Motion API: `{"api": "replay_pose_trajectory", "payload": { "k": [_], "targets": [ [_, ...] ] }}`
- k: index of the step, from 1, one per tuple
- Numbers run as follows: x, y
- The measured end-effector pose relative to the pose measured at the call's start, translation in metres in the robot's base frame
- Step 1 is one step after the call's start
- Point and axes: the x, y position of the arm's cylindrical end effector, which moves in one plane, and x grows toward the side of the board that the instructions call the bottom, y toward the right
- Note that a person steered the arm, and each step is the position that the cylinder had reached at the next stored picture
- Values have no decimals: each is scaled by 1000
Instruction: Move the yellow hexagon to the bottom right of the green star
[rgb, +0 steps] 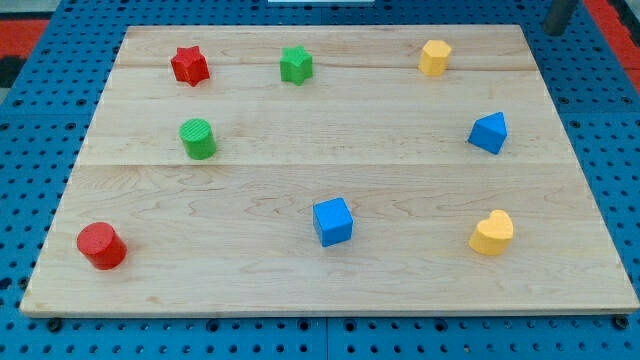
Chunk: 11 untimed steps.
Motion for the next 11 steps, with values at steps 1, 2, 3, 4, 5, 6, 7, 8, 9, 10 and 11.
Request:
{"api": "replay_pose_trajectory", "payload": {
  "k": [1, 2, 3, 4, 5, 6, 7, 8, 9, 10, 11],
  "targets": [
    [2, -3],
    [61, -51],
    [71, -97],
    [52, -73],
    [10, -81],
    [8, -84],
    [8, -97],
    [6, -174],
    [37, -198],
    [36, -120],
    [59, -92]
  ]
}}
